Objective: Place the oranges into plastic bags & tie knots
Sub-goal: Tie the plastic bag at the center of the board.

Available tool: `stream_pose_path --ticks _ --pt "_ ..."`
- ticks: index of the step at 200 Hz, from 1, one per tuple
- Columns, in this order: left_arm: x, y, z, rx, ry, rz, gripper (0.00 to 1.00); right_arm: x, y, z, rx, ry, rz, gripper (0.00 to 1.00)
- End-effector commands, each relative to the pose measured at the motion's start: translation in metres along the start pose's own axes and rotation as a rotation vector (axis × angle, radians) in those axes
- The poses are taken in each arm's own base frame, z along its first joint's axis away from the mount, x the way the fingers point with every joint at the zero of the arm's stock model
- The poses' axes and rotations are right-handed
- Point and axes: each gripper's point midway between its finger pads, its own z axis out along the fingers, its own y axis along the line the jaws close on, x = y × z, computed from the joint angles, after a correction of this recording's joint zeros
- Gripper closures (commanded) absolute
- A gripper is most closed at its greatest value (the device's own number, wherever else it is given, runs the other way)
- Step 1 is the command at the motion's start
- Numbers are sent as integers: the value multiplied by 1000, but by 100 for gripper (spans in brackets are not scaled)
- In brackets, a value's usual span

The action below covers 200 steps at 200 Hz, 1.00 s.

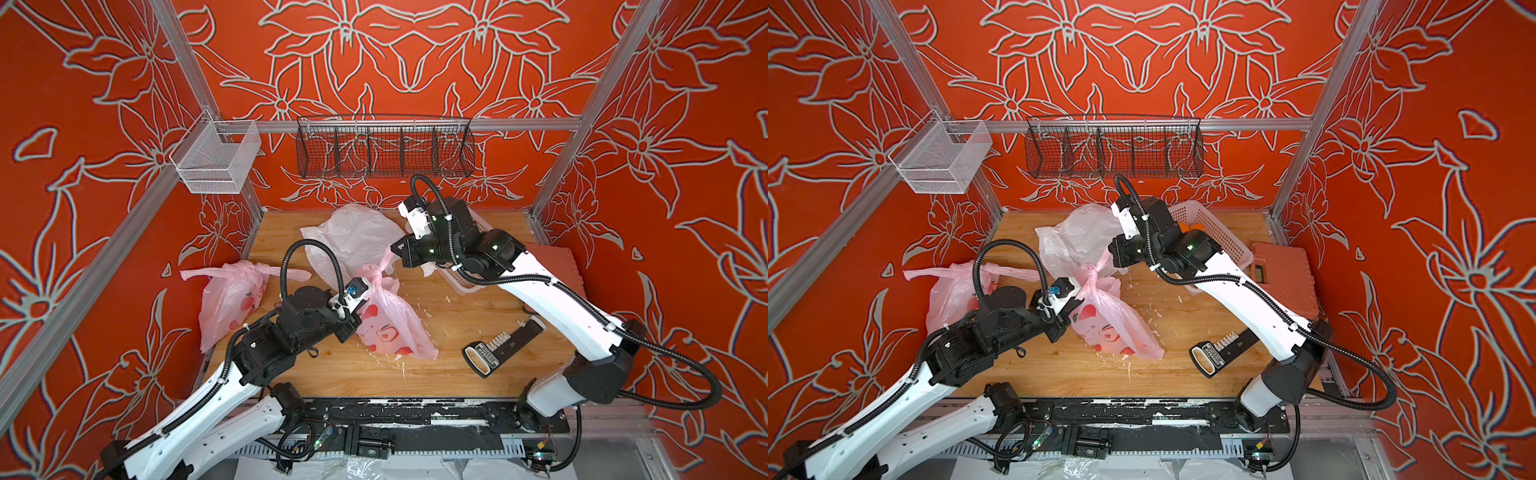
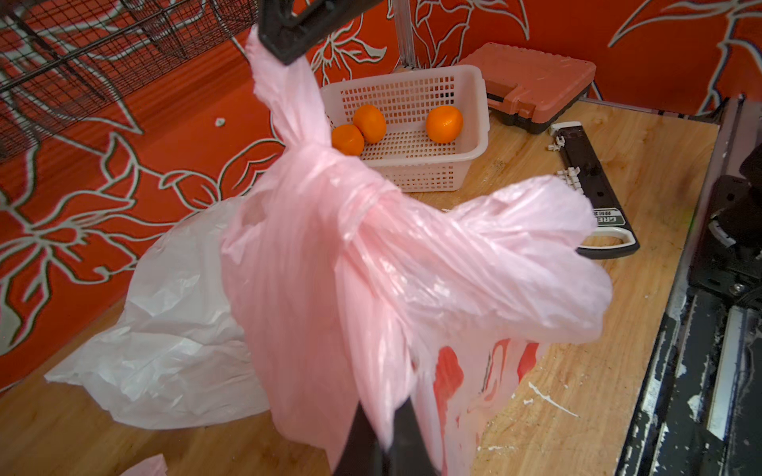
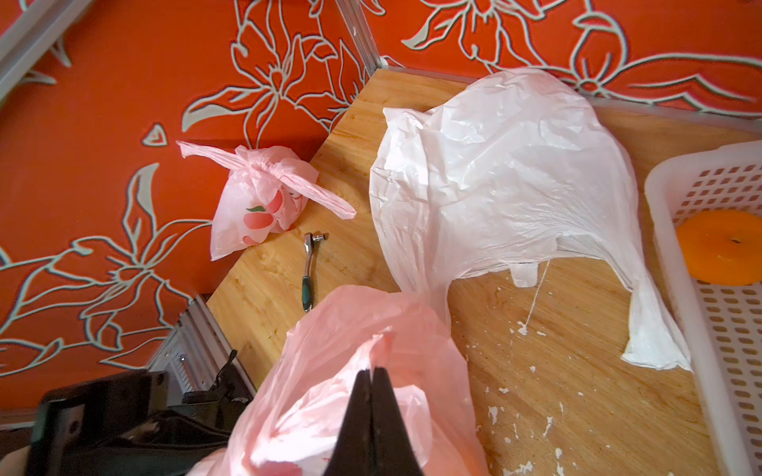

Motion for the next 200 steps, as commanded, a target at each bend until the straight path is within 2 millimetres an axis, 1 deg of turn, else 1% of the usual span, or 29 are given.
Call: stream_pose_path --ticks 1,32,48,71,98,127,151,177,200 --pt "15 4 -11 -36 62 -111 100 -25 -18 -17 99 -126 -14 100" --pt "25 30 -16 -196 82 -214 100 -24 -31 -20 173 -140 -17 100" --pt "32 41 -17 -271 93 -252 100 -23 -44 -24 242 -149 -20 100" --pt "39 50 -17 -337 109 -285 100 -21 -64 -32 355 -157 -28 100" --pt "43 54 -17 -367 125 -288 100 -20 -86 -44 478 -172 -37 100" --pt "38 55 -21 -364 101 -279 100 -20 -108 -56 576 -179 -38 100" --pt "38 56 -23 -366 102 -267 100 -20 -126 -67 636 -183 -27 100" --pt "42 53 -19 -353 112 -274 100 -21 -147 -80 689 -191 -4 100" --pt "45 47 -11 -318 124 -288 100 -20 -163 -85 710 -187 23 100"
